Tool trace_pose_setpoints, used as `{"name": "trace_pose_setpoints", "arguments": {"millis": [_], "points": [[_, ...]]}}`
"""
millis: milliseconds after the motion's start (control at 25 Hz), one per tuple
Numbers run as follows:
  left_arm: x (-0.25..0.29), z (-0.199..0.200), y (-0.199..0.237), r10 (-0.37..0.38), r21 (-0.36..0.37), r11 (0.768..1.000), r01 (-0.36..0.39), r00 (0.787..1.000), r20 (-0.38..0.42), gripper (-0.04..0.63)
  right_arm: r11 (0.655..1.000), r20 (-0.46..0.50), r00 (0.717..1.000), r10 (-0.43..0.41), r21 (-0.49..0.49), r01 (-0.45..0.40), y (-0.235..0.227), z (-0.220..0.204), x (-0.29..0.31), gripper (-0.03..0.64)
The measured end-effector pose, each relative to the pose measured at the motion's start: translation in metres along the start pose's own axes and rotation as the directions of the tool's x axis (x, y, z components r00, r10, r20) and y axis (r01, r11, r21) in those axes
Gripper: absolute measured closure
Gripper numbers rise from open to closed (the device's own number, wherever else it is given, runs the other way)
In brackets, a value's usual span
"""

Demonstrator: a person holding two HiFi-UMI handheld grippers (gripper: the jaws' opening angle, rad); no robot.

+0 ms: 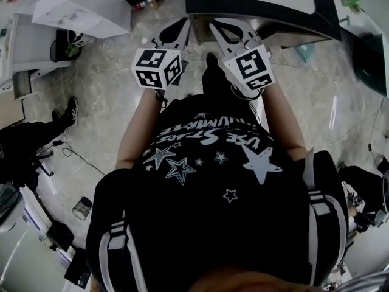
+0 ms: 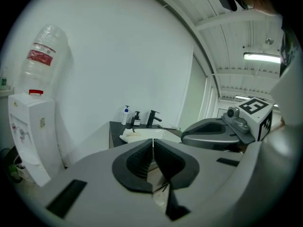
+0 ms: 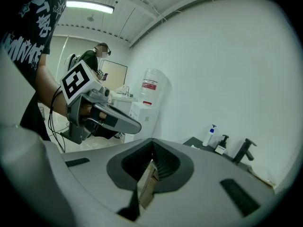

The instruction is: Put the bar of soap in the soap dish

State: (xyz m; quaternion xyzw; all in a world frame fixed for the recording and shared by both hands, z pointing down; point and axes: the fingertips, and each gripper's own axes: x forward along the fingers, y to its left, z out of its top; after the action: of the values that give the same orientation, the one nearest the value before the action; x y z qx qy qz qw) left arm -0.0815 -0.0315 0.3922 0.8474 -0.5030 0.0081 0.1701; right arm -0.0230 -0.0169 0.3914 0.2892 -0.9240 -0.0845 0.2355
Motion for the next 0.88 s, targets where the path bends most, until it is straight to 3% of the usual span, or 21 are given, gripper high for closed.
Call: {"name": "trace_pose_setpoints", "arguments": {"millis": [280, 560, 880], "points": [[-0.05, -0.001, -0.027, -0.022, 0.035, 0.999, 0.02, 0.999, 0.046, 0.578, 0.993, -0.024, 0.993, -0.115, 0.033, 0.116, 0.036, 0.0, -0.042, 0.611], [-0.078, -0.01, -0.046, -0.048, -0.01, 0.999, 0.049, 0.996, 0.071, 0.578, 0.95, 0.007, 0.985, -0.175, 0.264, 0.167, 0.054, -0.007, -0.076, 0.611], [-0.084, -0.024, -0.094, -0.08, -0.009, 0.997, 0.081, 0.994, 0.073, 0.578, 0.895, 0.012, 0.977, -0.214, 0.404, 0.191, 0.045, -0.034, -0.124, 0.611]]}}
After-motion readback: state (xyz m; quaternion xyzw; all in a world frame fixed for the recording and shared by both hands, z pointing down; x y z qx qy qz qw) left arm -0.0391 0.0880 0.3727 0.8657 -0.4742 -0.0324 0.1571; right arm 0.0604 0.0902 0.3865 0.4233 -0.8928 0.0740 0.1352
